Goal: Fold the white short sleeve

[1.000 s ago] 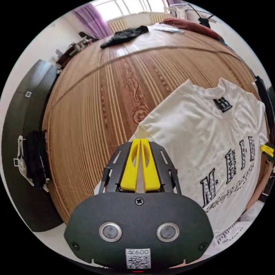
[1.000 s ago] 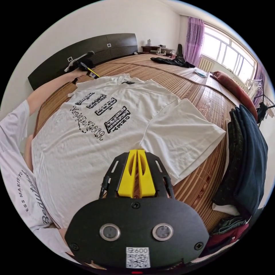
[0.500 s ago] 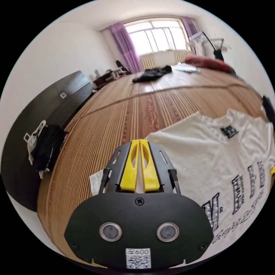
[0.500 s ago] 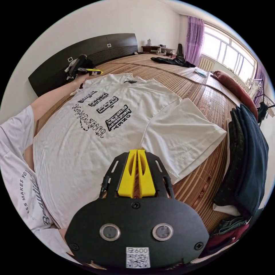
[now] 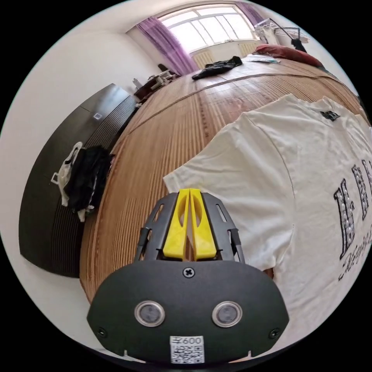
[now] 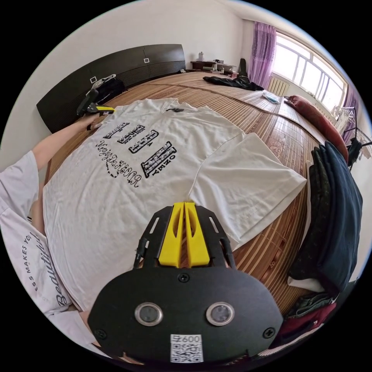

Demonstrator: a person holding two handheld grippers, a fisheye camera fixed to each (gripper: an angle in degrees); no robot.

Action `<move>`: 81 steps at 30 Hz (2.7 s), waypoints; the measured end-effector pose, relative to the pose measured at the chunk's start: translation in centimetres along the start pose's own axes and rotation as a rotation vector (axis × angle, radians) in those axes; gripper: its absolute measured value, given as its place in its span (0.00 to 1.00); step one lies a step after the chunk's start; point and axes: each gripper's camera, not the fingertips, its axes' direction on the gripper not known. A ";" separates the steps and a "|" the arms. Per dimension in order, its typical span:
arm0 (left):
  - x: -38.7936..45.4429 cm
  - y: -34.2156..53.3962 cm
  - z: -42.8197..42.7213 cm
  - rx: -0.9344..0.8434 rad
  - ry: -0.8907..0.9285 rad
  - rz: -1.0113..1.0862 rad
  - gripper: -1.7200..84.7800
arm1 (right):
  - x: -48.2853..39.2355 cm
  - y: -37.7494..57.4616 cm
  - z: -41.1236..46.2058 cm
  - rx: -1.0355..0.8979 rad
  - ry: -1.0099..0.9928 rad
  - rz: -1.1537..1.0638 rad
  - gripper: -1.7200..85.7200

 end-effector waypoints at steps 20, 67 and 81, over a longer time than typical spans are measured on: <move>3.7 11.3 -3.1 0.219 0.260 0.101 0.03 | -0.3 1.2 2.5 0.003 -0.024 0.013 0.01; -5.8 32.6 -2.1 0.236 0.222 0.011 0.03 | -16.2 21.4 1.9 0.174 0.176 0.224 0.01; -26.7 39.7 9.1 -0.061 1.056 -0.198 0.10 | -21.2 38.1 2.9 0.032 -0.177 0.518 0.05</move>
